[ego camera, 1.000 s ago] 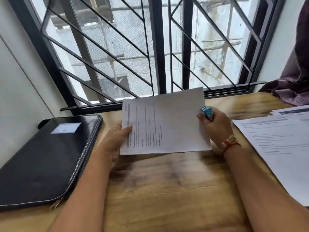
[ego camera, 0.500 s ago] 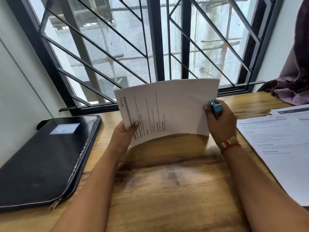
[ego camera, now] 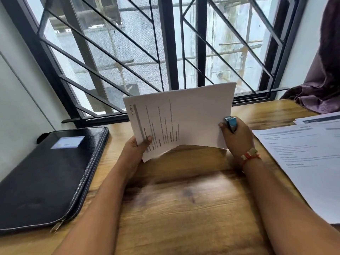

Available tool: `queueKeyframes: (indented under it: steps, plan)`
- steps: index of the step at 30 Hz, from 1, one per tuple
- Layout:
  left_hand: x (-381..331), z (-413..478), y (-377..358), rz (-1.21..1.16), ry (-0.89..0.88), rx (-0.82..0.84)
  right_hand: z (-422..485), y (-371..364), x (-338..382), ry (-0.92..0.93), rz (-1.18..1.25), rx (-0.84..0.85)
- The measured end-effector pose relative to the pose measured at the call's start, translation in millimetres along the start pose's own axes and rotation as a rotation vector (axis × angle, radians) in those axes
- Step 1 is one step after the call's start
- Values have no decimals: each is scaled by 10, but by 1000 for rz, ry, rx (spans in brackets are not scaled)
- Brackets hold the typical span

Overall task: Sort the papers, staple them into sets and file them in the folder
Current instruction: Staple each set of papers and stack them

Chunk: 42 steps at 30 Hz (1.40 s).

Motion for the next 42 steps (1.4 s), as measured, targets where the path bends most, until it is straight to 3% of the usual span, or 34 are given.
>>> queueKeyframes:
  steps: [9,14,16,20,22,35,42]
  plan:
    - [-24,-15,-71,-171,44,46,50,59,-30,-95,64,18]
    - [-40,-21,-99,-234,49,29,-77,195,153,-21,-18,-275]
    - [-39,-11,-103,-256,41,18,-197,129,301,-34,69,-176]
    - [-57,2,-163,-324,3,-21,-727,-376,532,-278,302,441]
    - [-83,-11,-232,-350,-19,-19,-985,-574,581,-356,331,607]
    - [-95,-97,-490,-439,-17,88,-1155,-724,624,-566,603,553]
    - [-149,-142,-524,-512,37,70,-1162,-735,628,-549,657,549]
Point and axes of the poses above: each hand's wrist, its own z-axis towards the middle knuckle, its own y-axis out of the back of the hand, x = y × z, the point moved 4 cm from there along z, towards the middle knuckle, and after that the axes turned 7 degrees about -y, right-handed, at the moved point
